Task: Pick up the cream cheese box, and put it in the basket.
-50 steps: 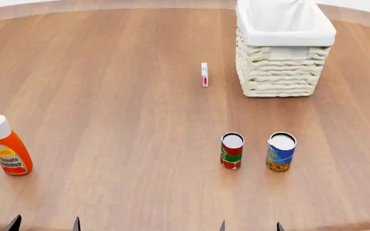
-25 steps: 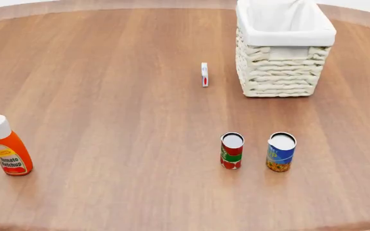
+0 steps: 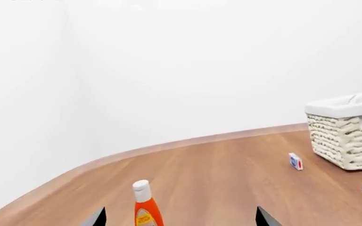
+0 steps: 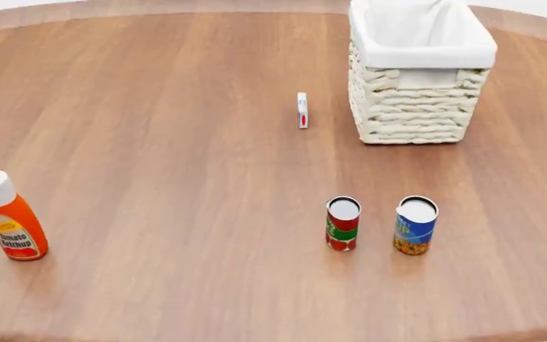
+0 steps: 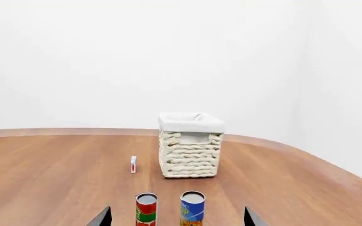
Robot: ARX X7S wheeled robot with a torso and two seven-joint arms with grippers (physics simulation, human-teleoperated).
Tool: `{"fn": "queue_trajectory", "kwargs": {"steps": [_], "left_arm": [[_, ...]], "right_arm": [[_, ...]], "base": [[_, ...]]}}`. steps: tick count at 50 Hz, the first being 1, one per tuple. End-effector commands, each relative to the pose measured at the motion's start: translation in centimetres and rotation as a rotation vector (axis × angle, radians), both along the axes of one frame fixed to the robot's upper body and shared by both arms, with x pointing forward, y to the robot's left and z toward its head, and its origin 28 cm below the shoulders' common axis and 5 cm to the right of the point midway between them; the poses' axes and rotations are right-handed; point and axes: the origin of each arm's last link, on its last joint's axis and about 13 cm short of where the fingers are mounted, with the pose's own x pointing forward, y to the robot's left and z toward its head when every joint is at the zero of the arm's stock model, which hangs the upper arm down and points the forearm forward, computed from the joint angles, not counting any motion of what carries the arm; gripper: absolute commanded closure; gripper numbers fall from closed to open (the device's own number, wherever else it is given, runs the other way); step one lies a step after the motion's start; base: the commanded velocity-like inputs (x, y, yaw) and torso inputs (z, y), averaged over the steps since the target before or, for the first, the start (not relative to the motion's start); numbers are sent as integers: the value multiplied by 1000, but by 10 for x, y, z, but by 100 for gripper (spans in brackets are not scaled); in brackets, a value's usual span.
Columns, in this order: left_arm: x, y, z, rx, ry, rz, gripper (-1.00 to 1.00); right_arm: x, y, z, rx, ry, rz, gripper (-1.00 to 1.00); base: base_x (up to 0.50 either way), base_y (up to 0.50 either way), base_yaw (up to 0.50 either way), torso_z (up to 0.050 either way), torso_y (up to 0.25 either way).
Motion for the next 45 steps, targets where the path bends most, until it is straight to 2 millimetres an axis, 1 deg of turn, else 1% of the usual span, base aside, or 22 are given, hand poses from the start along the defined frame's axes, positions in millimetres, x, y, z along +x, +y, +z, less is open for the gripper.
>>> {"fn": "queue_trajectory", "kwargs": {"steps": [1,8,22,29,45], "left_arm": [[0,-1,2,8,-5,-10,-100],[0,-1,2,2,-4,-12,-100],[2,-3,-4,17,16,-15,-100],[2,-2,-3,12,19,-14,-100],[2,-2,-2,5,20,-15,-100]], "right_arm": [[0,-1,3,-3,3,15,-100],[1,0,1,-4,17,9,-100],[2,0,-3,13,33,16,-100],[3,0,-4,14,43,19,-100],[3,0,-3,4,40,20,-100]], "base": [[500,-160,0,0,0],[500,-158,0,0,0],[500,-158,0,0,0],[500,-163,0,0,0],[486,-320,0,0,0]]}}
